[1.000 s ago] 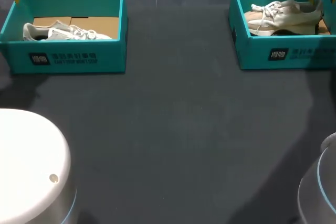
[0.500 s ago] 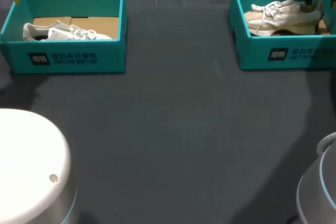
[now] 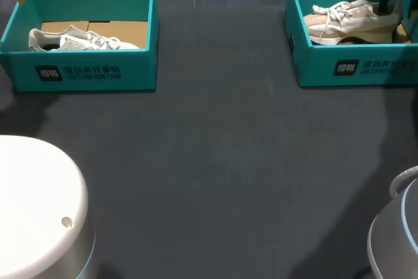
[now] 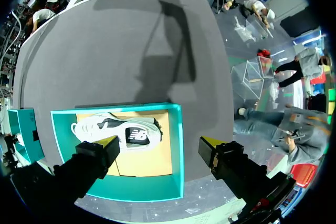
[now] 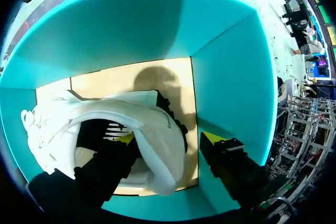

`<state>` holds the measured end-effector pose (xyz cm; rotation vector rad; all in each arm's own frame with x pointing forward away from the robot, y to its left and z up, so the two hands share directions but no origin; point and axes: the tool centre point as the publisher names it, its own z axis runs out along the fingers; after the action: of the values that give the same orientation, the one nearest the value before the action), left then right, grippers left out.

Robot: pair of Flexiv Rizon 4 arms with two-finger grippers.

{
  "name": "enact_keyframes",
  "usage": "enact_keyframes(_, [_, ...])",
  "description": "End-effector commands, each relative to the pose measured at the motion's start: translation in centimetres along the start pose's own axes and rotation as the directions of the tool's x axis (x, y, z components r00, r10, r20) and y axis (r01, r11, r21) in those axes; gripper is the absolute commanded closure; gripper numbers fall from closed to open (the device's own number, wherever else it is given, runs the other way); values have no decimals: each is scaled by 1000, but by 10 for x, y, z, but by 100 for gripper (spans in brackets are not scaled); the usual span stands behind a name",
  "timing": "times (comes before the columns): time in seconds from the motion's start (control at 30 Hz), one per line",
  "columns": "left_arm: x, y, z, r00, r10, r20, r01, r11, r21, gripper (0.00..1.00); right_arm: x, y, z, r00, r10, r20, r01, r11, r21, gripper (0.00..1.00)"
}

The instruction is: Take the shoe out of the shoebox, open the shoe tongue, remove and reinsert the insole, then place the shoe into the shoebox

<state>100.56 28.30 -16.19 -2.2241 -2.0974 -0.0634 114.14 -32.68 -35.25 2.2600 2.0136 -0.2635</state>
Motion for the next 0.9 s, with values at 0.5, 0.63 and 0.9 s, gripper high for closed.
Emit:
enact_keyframes(0.5, [1,0,0,1000,1,-1,-1,1000,0,0,3,6,21,999,-13,-37,14,999,42,44])
enact_keyframes(0.63, [1,0,0,1000,1,-1,-1,1000,0,0,2,3,18,999,-5,-38,6,999,42,63])
enact_keyframes(0.9, [1,0,0,1000,1,-1,-1,1000,0,0,-1,-1,11,999,8,-31,-7,1000,31,100])
